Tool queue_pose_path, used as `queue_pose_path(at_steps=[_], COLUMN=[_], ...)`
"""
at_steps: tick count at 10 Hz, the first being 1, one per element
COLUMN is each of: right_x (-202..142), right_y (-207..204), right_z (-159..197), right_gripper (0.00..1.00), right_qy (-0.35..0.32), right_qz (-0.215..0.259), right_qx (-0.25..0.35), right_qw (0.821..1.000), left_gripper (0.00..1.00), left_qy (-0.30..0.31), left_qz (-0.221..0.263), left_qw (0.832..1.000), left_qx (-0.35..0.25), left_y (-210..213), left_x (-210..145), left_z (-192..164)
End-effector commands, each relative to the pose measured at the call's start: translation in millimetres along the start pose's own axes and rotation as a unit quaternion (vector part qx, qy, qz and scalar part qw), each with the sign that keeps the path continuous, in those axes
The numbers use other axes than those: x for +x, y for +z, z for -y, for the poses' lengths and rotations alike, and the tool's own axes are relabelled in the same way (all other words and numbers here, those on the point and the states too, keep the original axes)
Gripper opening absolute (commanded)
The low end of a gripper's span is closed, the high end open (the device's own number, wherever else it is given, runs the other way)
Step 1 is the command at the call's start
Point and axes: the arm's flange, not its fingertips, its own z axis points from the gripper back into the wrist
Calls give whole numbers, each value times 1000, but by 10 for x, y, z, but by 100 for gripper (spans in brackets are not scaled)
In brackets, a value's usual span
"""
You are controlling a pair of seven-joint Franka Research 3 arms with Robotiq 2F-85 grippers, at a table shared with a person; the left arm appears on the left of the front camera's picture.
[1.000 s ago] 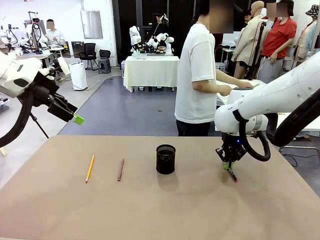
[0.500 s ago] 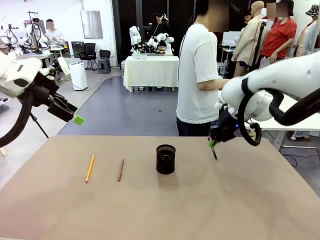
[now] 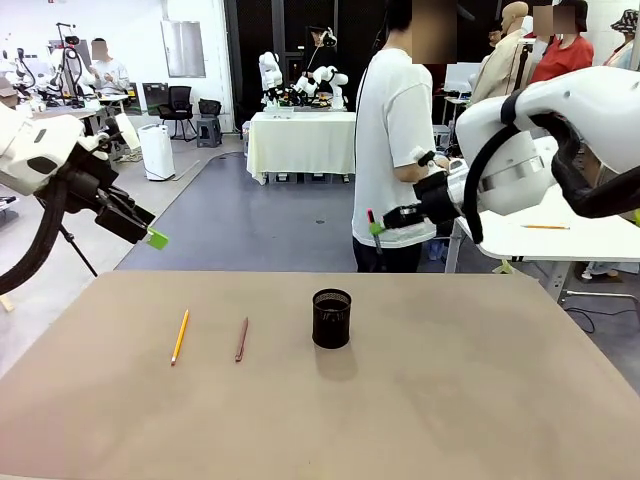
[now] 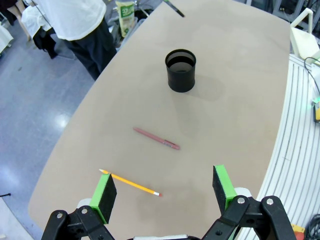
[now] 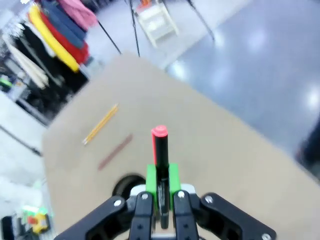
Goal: Place the pens into the pen holder.
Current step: Pick up a writing instrument from the table and place it into the Pen holder.
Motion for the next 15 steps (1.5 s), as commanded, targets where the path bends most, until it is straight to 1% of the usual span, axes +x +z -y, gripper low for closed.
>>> queue_pose_path(at_steps=[1, 2, 3, 4, 7, 8, 10, 11, 12, 13, 14, 15], right_x=[-131, -124, -164, 100, 100, 30, -62, -83, -86, -78, -126, -227], right_y=[-18, 27, 123, -66, -66, -22, -203, -294, -357, -416, -533, -652], right_z=[-128, -166, -154, -160, -160, -144, -194, -214, -242, -228, -203, -249], right_gripper=[0, 0, 0, 0, 0, 0, 0, 0, 0, 0, 0, 0], right_qy=[111, 132, 96, 99, 99, 110, 147, 151, 155, 159, 166, 169], right_qz=[81, 117, 89, 81, 81, 88, 98, 93, 100, 99, 87, 81], right_qx=[59, 67, 62, 28, 28, 37, 67, 83, 94, 107, 112, 130], right_qw=[989, 982, 989, 991, 991, 989, 982, 981, 978, 977, 976, 974], left_gripper=[100, 100, 100, 100, 100, 100, 100, 100, 100, 100, 100, 100], left_qy=[3, 3, 3, 3, 3, 3, 3, 3, 3, 3, 3, 3], left_qz=[4, 4, 4, 4, 4, 4, 4, 4, 4, 4, 4, 4], left_qw=[1000, 1000, 1000, 1000, 1000, 1000, 1000, 1000, 1000, 1000, 1000, 1000], left_qx=[-2, -2, -2, -2, -2, -2, -2, -2, -2, -2, -2, -2], left_y=[8, 8, 8, 8, 8, 8, 8, 8, 8, 8, 8, 8], left_x=[2, 2, 2, 2, 2, 2, 2, 2, 2, 2, 2, 2], left_z=[1, 1, 1, 1, 1, 1, 1, 1, 1, 1, 1, 1])
